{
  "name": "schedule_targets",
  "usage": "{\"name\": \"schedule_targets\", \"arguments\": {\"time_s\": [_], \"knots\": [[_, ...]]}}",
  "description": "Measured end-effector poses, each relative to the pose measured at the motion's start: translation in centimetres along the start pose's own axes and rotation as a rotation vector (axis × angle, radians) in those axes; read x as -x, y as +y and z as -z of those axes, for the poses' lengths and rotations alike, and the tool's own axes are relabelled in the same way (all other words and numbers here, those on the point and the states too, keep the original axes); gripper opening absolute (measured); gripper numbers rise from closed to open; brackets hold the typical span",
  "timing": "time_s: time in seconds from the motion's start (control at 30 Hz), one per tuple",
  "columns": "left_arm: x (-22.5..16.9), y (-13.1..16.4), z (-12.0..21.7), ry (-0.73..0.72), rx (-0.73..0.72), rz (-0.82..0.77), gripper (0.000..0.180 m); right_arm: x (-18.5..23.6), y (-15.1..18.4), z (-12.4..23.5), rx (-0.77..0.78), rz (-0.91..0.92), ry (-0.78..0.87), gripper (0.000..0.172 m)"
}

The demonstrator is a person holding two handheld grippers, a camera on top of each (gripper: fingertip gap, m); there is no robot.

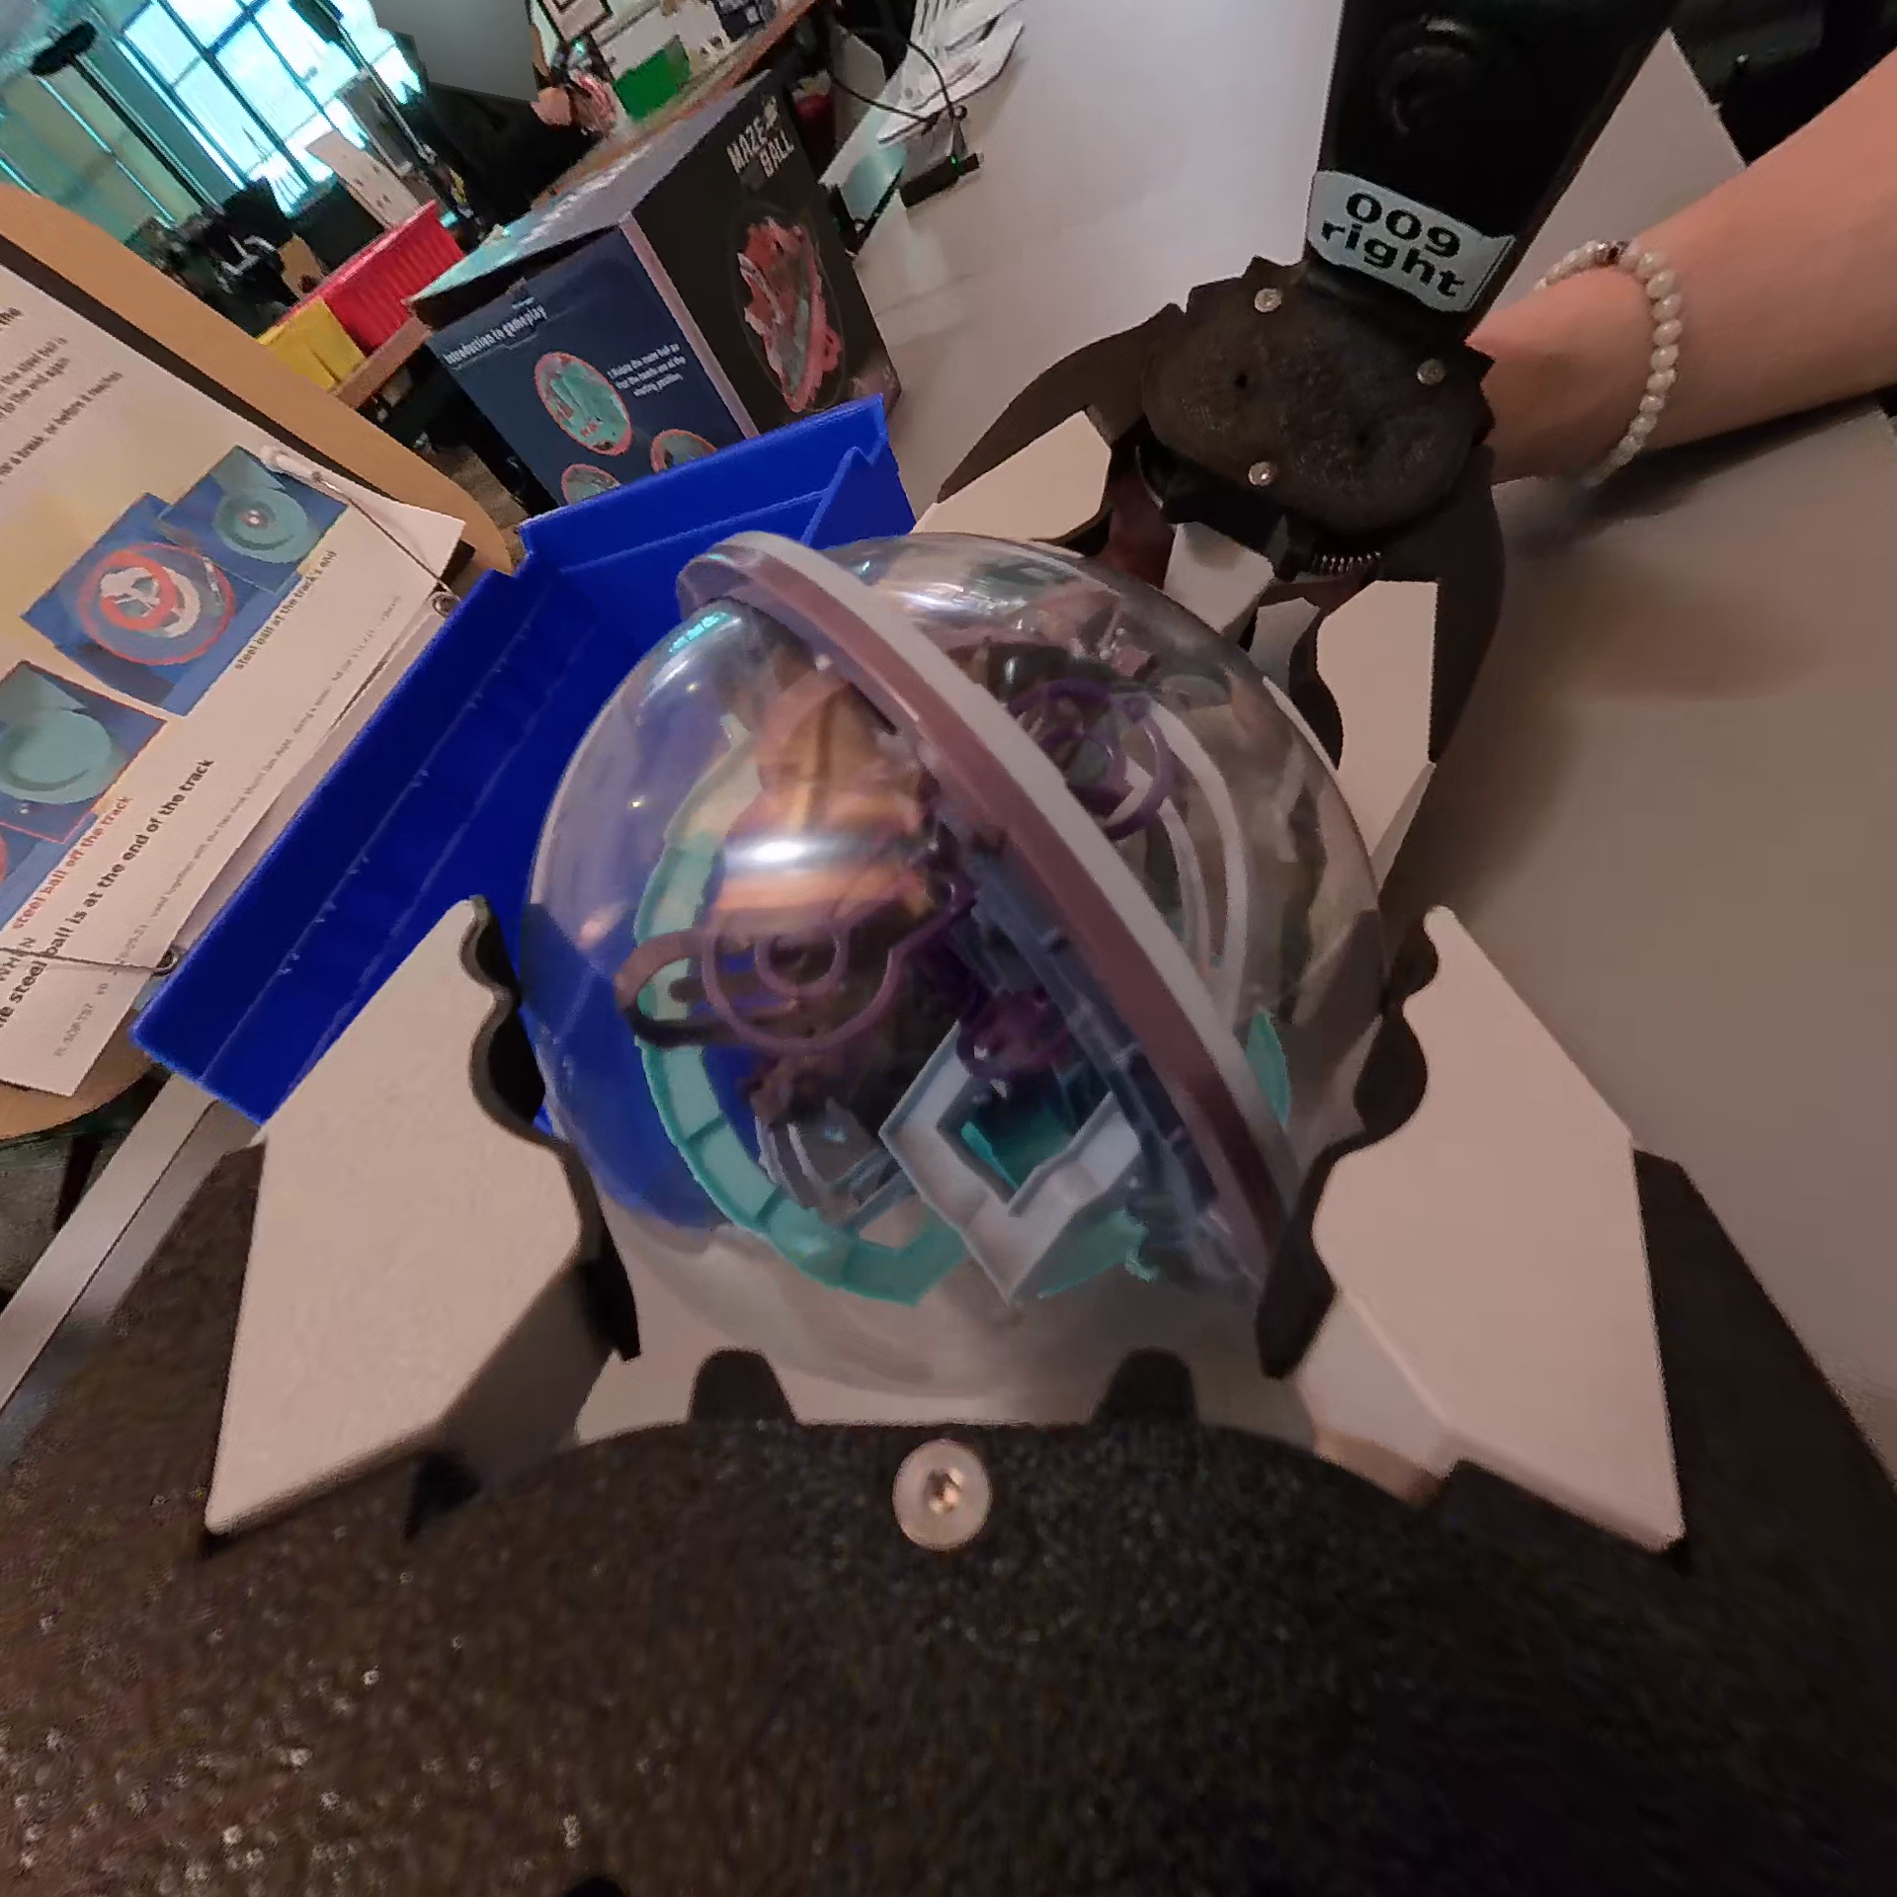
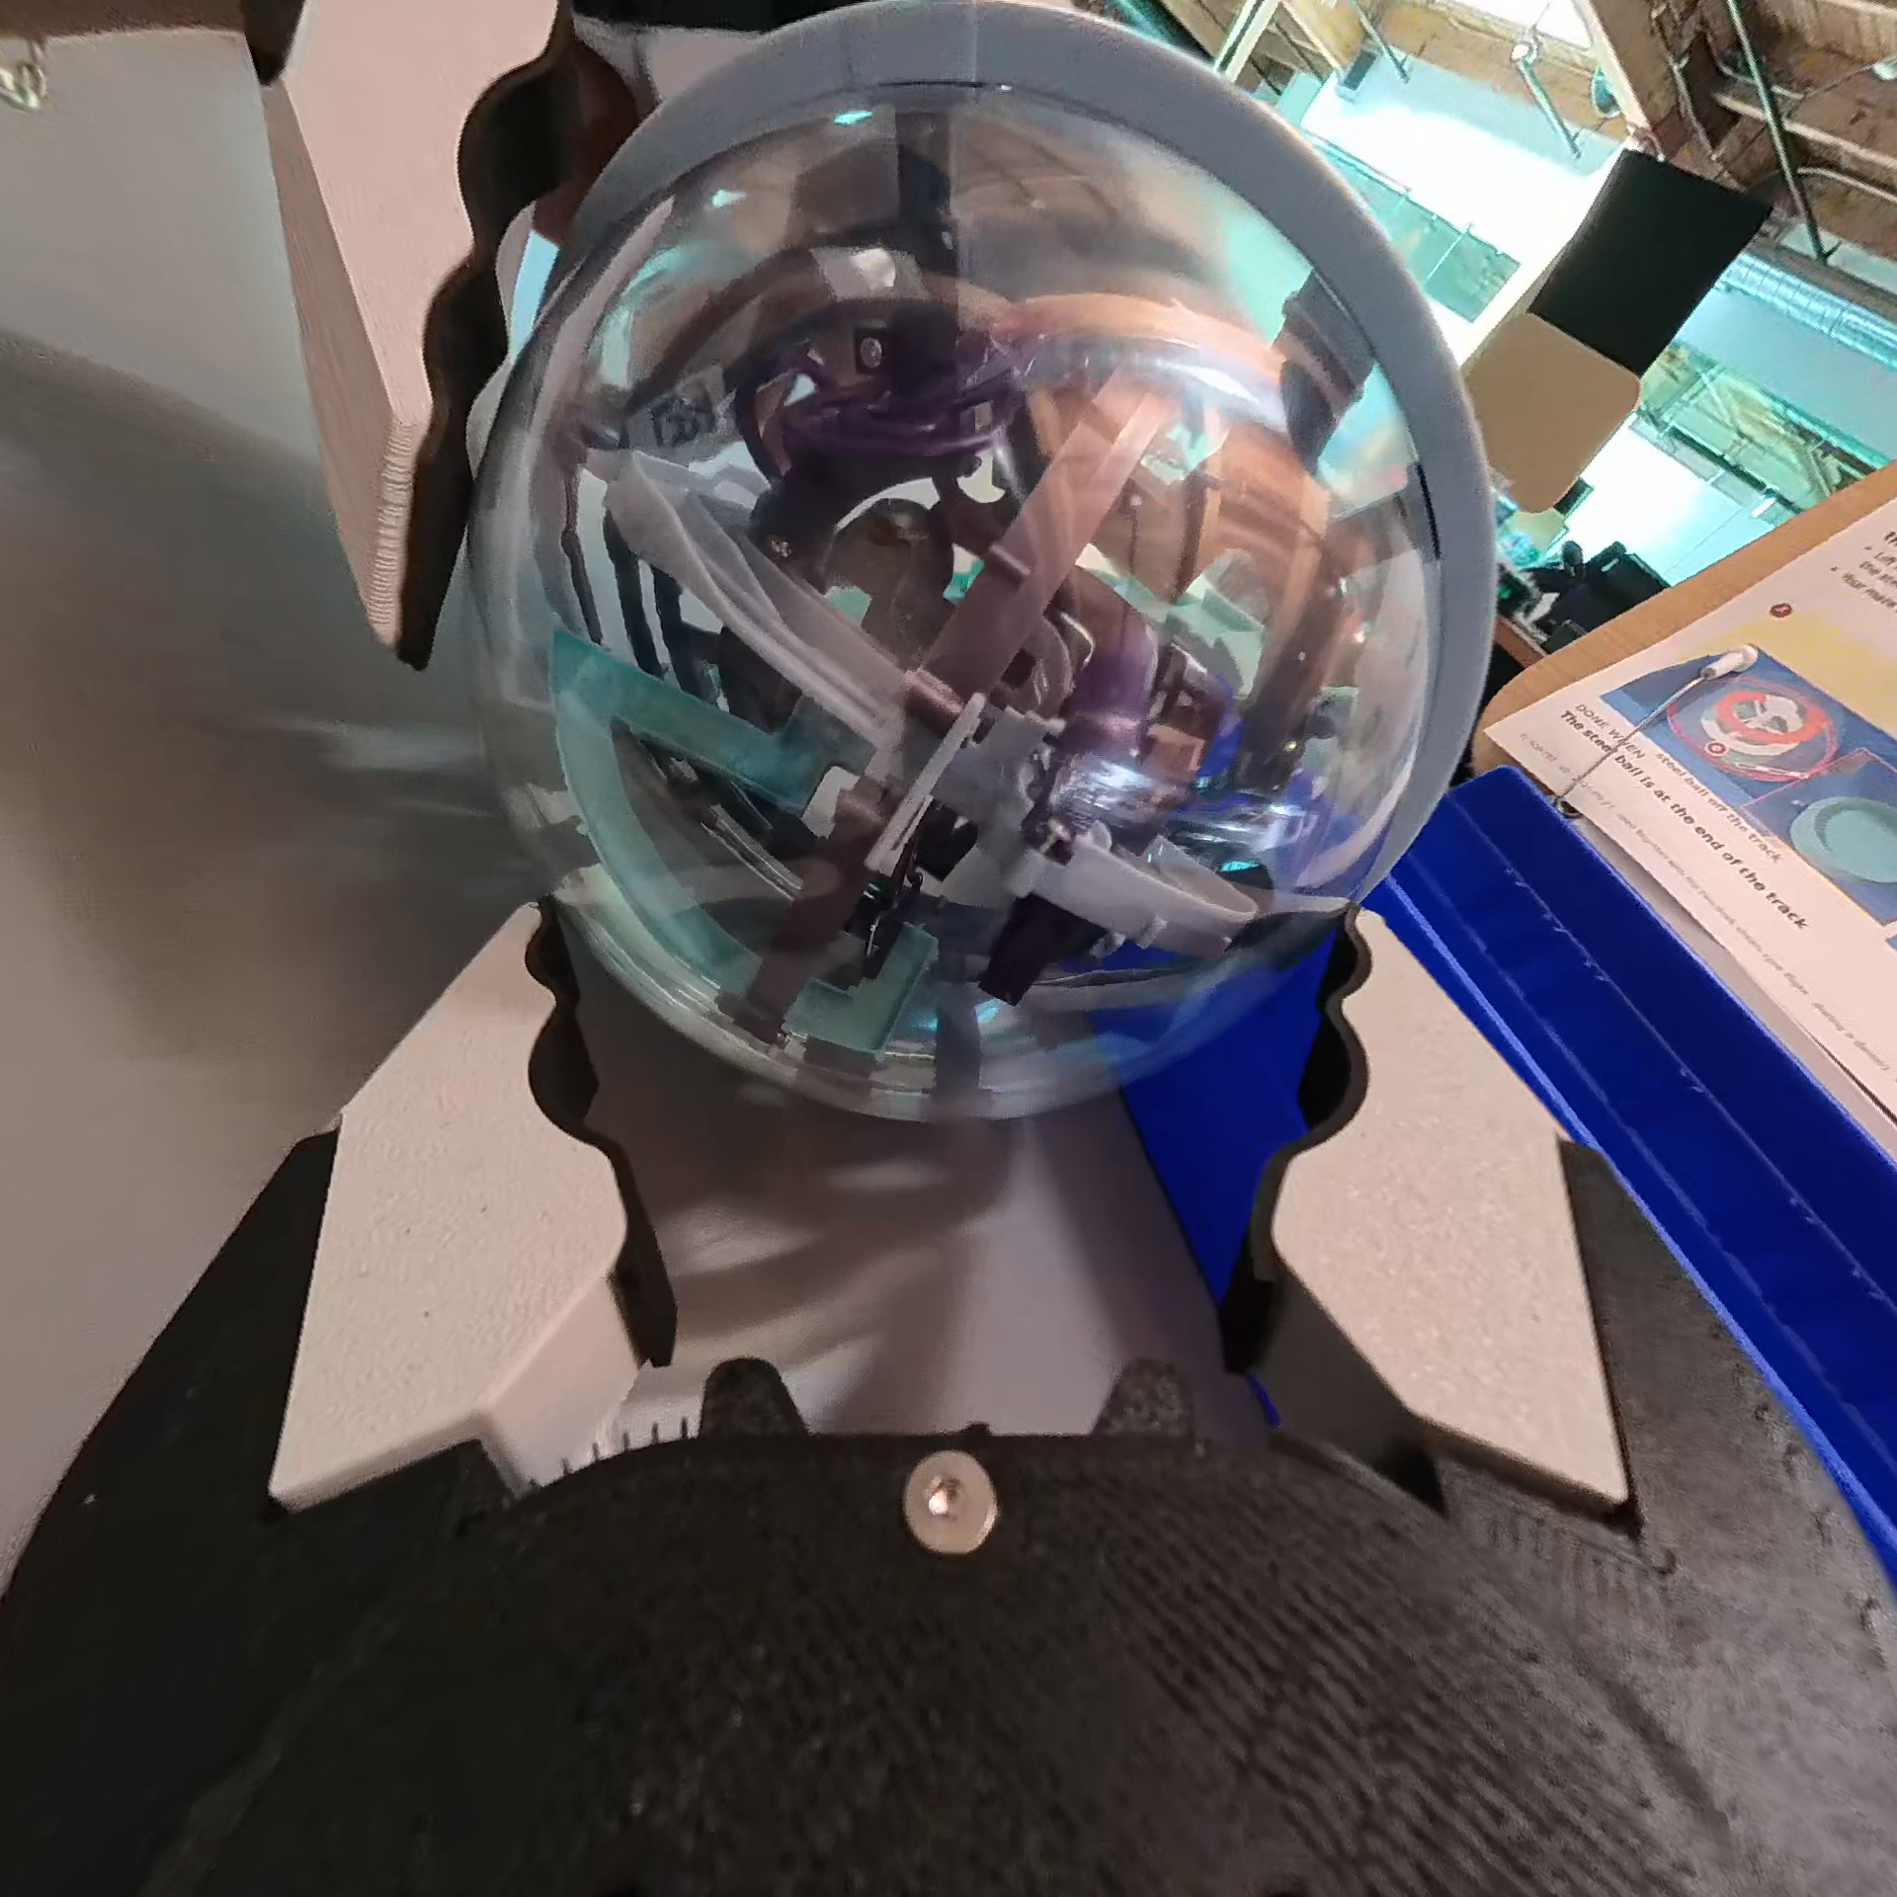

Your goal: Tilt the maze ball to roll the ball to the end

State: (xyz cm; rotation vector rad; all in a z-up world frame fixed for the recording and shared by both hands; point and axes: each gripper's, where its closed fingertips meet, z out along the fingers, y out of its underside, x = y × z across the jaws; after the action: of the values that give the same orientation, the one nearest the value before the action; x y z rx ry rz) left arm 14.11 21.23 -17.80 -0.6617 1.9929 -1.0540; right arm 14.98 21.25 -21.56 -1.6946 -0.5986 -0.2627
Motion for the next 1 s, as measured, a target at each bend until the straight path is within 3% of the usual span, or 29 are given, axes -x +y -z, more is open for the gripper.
{"name": "schedule_targets", "arguments": {"time_s": [0.1, 0.27, 0.47, 0.7, 1.0], "knots": [[0.3, 0.3, 0.0, -0.023, -0.011, 0.003, 0.157, -0.4, -0.3, 0.4, -0.023, 0.016, 0.005, 0.135], [0.6, 0.3, -0.1, 0.001, -0.024, 0.016, 0.157, -1.3, -1.6, 0.8, -0.028, 0.013, -0.082, 0.144], [0.5, 0.2, -0.3, 0.031, -0.021, 0.003, 0.157, -2.6, -3.7, 0.8, 0.02, 0.166, -0.241, 0.156], [0.6, 0.3, -0.1, 0.043, -0.045, 0.016, 0.156, -1.0, -2.2, -1.2, 0.146, 0.265, -0.508, 0.156], [0.7, 1.0, 0.7, 0.026, -0.066, 0.065, 0.157, -0.3, -2.5, -1.9, 0.112, 0.301, -0.554, 0.157]]}}
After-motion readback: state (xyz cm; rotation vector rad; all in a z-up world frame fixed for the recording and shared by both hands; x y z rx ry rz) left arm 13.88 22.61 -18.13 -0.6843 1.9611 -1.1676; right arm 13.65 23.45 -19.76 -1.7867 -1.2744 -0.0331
